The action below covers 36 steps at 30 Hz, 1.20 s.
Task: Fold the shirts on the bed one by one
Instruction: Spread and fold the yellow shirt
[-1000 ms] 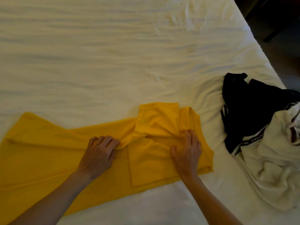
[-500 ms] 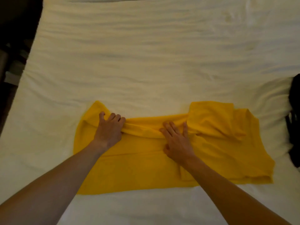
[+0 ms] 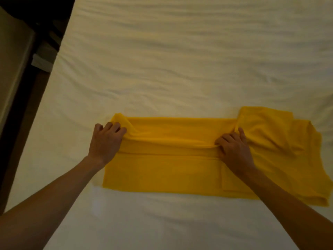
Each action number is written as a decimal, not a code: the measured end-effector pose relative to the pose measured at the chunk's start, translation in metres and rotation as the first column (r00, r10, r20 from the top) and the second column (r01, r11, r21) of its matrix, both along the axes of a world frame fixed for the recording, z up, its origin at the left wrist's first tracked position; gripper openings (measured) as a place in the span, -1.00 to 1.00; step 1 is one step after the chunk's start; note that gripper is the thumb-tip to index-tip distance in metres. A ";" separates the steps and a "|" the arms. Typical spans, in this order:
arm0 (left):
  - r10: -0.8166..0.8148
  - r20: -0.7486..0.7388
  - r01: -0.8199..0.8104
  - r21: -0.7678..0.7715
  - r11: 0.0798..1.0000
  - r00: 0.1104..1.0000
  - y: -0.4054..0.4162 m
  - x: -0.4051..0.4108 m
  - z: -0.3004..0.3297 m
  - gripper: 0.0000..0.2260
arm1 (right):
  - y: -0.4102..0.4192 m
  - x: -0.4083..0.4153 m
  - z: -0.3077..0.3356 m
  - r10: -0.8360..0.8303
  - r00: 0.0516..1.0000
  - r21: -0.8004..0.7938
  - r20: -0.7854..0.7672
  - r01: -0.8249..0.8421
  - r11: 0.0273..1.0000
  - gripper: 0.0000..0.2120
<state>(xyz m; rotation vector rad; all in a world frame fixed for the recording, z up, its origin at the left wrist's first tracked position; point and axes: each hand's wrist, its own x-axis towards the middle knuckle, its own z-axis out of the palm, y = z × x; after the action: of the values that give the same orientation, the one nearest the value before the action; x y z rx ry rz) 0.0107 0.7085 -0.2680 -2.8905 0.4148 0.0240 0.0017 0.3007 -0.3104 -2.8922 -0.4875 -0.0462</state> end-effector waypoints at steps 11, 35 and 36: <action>0.307 -0.371 -0.350 -0.051 0.936 0.876 -0.012 -0.023 -0.004 -0.77 | -0.020 -0.053 -0.006 -0.049 0.996 0.075 -0.076 0.055 0.996 -0.57; 0.238 -0.736 -0.716 -0.440 0.542 0.633 -0.426 0.129 -0.018 -0.41 | -0.088 -0.106 -0.061 -0.319 0.929 0.124 -0.187 0.345 0.931 -0.41; 0.210 -0.752 -0.721 -0.453 0.524 0.625 -0.429 0.133 -0.017 -0.45 | -0.088 -0.106 -0.060 -0.321 0.927 0.131 -0.192 0.349 0.928 -0.41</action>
<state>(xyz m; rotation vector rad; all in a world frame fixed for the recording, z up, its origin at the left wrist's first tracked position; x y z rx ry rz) 0.1437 0.2798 -0.2846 -3.6058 -0.5302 1.2378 -0.1043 0.2125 -0.3705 -2.7510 0.0453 0.1006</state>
